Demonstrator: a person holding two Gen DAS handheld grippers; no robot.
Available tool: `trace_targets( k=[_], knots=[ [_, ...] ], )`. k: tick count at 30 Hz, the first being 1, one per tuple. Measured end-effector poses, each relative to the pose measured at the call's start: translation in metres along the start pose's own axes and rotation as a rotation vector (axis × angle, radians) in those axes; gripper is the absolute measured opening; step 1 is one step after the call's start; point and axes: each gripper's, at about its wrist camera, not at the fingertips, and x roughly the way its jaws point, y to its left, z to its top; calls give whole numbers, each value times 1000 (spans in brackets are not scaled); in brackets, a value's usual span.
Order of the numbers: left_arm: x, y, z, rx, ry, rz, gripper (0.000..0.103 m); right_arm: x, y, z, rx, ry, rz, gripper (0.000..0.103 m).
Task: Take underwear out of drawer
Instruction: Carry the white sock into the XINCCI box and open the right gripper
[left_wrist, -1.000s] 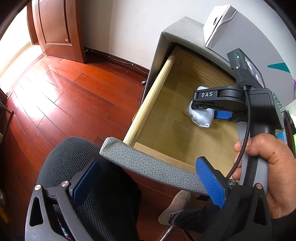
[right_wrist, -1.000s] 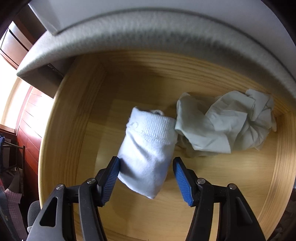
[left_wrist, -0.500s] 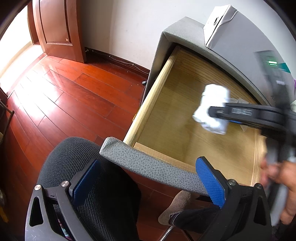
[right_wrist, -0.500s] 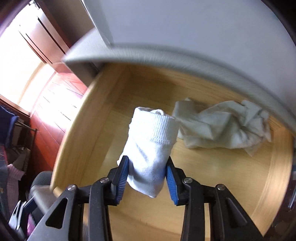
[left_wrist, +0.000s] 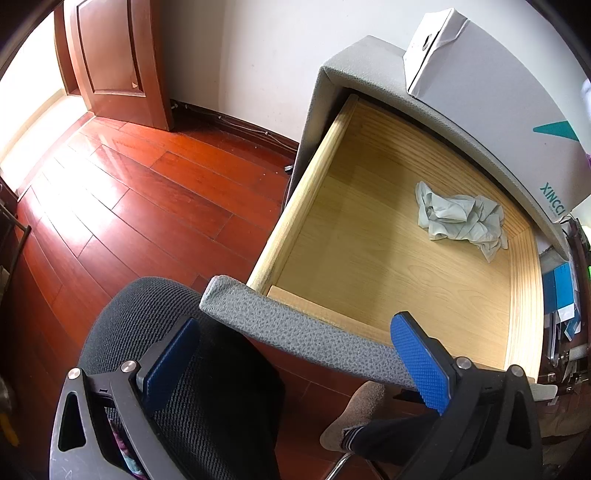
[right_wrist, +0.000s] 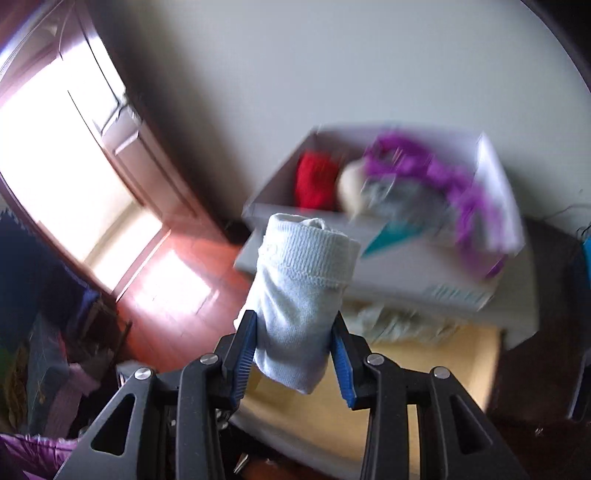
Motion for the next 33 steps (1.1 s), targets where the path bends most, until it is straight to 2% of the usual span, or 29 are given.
trace_targets(
  k=[5,10,13,15,17,22,25,27,30,32,33],
  knots=[
    [-2,-1,0,8,-7,5,103,-20,-39,42,26,-75,-92,39],
    [-2,-1,0,10,-9,7,103,-7,-82,94,51,-93,-178,39],
    [-2,-2,-1,16,-13,11,103,14,-110,124,75,-49,-210,39],
    [-1,-2,-1,17,-13,11,103,38,-125,141,64,-1,-266,39],
    [-1,-3,-1,16,-11,10,103,59,-138,151,75,41,-287,39],
    [-1,-3,-1,20,-14,14,103,94,-164,158,95,111,-299,39],
    [3,-3,-1,17,-12,12,103,108,-169,155,99,129,-299,44],
    [3,-4,-1,18,-11,13,103,109,-170,156,97,109,-313,47],
    [3,-4,-1,20,-14,15,103,97,-167,152,76,35,-376,49],
    [3,-4,-2,23,-16,16,103,71,-163,147,62,-97,-392,49],
    [3,-4,-1,22,-16,15,103,45,-154,136,48,-205,-365,49]
  ],
)
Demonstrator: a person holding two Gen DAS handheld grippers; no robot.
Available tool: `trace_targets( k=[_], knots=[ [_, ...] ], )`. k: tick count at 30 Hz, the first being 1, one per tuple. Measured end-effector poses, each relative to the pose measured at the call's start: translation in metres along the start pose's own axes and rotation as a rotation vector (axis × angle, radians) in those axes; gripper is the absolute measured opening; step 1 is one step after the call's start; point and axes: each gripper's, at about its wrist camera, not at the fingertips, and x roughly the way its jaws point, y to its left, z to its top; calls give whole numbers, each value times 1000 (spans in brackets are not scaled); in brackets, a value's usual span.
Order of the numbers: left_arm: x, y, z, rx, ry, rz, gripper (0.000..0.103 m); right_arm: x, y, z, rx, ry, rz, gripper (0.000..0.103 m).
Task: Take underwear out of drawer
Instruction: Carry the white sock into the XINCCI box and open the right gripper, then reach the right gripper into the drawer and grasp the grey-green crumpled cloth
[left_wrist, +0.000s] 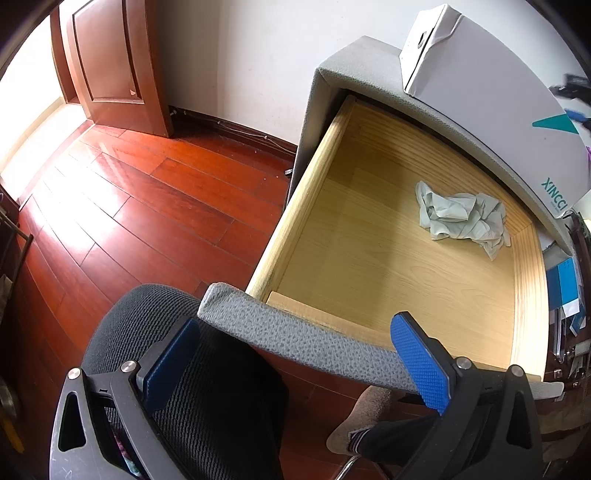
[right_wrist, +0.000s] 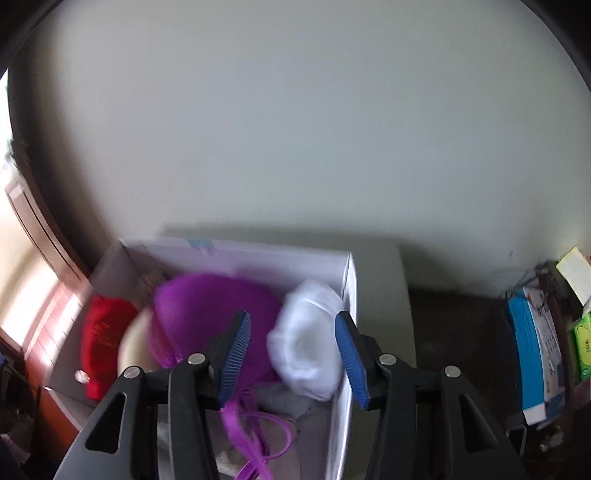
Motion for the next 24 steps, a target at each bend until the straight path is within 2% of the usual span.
trace_targets(
  k=[3,5,6,8,9,12,13,15,17,19,24],
  knots=[
    [0,-1,0,2,-1,1,103,-71,9,-36,-17,-183,107,51],
    [0,0,0,0,-1,1,103,-97,27,-67,-104,-199,218,56],
    [0,0,0,0,0,0,103,-106,52,-96,-255,-151,270,56],
    [0,0,-1,-2,1,-1,103,-107,89,-141,-507,-93,237,56],
    [0,0,-1,-2,0,-1,103,-98,113,-176,-689,-45,190,56],
    [-1,0,-2,-1,-4,2,103,-64,144,-234,-963,81,155,56],
    [-1,0,-2,2,-7,6,103,-47,153,-256,-1093,108,125,56],
    [-2,-1,-3,6,-12,11,103,-21,162,-276,-1218,131,54,56],
    [-2,-1,-3,10,-17,13,103,7,167,-286,-1294,188,38,56],
    [-2,-2,-3,14,-18,14,103,36,171,-286,-1340,210,-15,56],
    [1,1,-1,3,-3,1,103,77,174,-292,-1379,284,-51,56]
  ],
)
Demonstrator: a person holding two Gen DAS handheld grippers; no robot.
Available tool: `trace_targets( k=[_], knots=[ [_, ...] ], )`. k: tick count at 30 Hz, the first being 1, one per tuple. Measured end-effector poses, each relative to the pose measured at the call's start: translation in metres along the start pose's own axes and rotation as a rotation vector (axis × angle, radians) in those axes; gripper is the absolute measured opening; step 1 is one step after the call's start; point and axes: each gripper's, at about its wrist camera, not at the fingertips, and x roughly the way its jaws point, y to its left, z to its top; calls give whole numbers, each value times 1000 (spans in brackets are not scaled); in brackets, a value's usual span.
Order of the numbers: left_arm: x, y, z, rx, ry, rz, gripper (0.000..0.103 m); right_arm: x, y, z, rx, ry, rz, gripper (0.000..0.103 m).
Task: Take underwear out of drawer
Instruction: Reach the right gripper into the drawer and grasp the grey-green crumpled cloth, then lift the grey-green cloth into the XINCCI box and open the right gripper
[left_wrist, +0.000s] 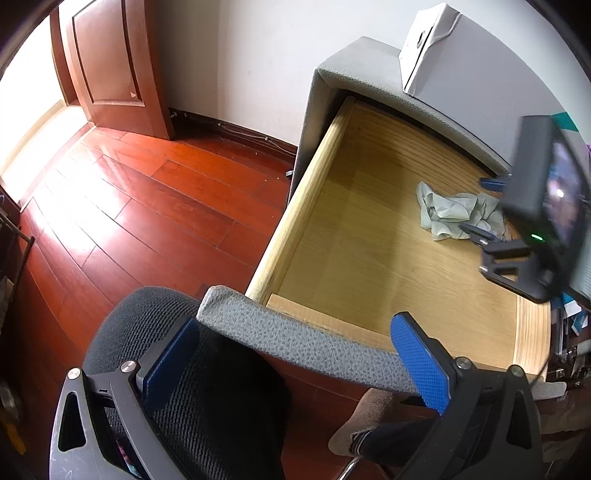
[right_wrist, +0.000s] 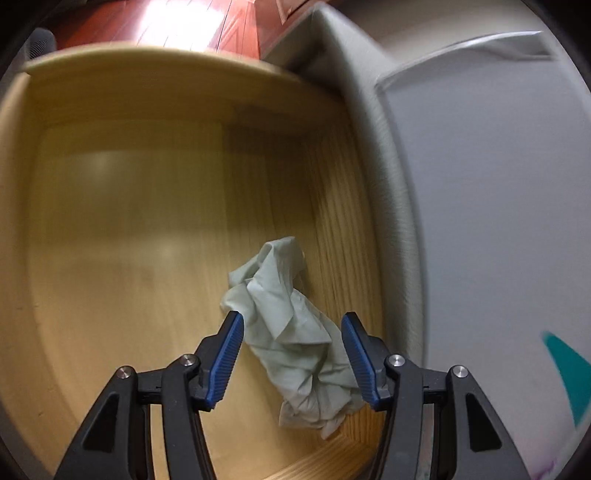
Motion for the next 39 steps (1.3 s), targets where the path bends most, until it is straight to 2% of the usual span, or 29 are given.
trace_targets(
  k=[1,3,5,7,8,12,16,20,28,29,30,31,32,39],
  knots=[
    [0,0,0,-2,2,-2,103,1,5,0,-26,-16,-14,58],
    [0,1,0,-2,4,-1,103,4,15,-2,-65,-39,-9,74],
    [1,1,0,-5,8,-4,103,13,29,-6,-117,-33,-45,79],
    [1,2,1,-12,15,-9,103,23,42,-8,-153,-12,-116,79],
    [1,2,1,-13,18,-12,103,26,45,-10,-155,-2,-123,79],
    [1,1,1,-11,19,-12,103,38,51,-18,-82,26,-66,80],
    [1,1,1,-12,19,-11,103,52,50,-21,-24,47,-50,79],
    [0,1,1,-13,21,-11,103,53,53,-14,33,20,-26,79],
    [0,1,1,-8,17,-7,103,92,-1,-8,182,52,111,77],
    [0,1,1,-6,16,-6,103,99,-11,-13,204,55,134,67],
    [0,1,1,-6,16,-6,103,105,-16,-17,218,61,154,35],
    [0,1,1,-6,14,-5,103,110,-19,-15,217,85,162,12],
    [0,1,1,-6,15,-5,103,119,-18,-18,220,131,179,1],
    [0,1,0,-3,12,-4,103,99,-29,-28,291,75,227,1]
  ],
)
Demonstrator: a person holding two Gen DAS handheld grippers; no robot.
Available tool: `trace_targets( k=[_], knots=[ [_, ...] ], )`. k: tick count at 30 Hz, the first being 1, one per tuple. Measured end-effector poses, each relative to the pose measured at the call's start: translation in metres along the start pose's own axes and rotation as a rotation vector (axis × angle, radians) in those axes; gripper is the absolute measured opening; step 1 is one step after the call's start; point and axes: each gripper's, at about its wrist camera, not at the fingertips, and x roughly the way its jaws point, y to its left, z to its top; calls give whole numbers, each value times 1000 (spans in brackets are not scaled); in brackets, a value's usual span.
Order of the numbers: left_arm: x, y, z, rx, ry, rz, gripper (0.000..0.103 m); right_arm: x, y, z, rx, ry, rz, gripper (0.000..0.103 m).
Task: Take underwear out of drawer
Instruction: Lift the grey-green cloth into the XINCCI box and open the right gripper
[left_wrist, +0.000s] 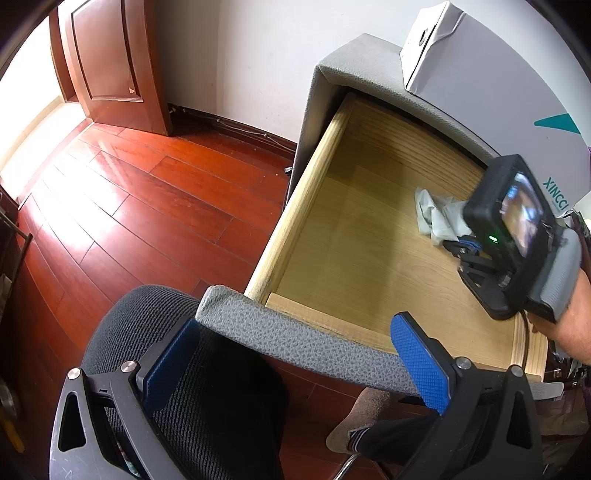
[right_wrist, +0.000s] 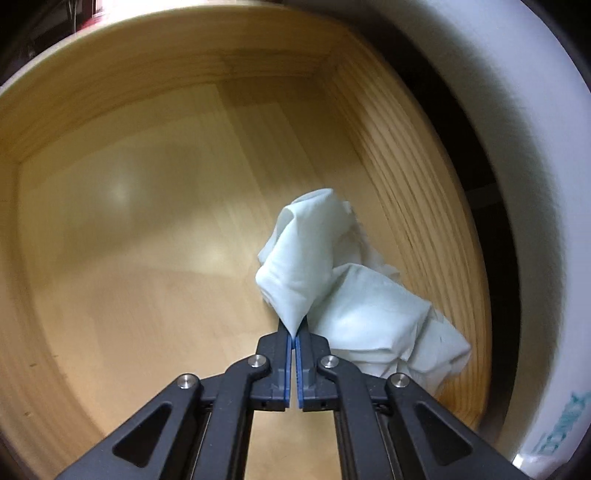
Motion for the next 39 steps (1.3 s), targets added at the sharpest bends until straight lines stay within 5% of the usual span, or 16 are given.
trace_targets(
  k=[14,22,27,34,39],
  knots=[
    [-3,-7,0,27,-29,24,103,-190,-117,-66,493,-367,387,1],
    [-3,-10,-2,45,-47,38,103,-314,-181,-44,651,-653,445,1],
    [-3,-10,-3,54,-57,45,103,-396,-249,-14,706,-829,340,1],
    [-4,-13,-3,65,-65,52,103,-413,-309,21,775,-860,260,1],
    [-5,-13,-2,63,-64,50,103,-352,-326,44,848,-775,251,1]
  ],
)
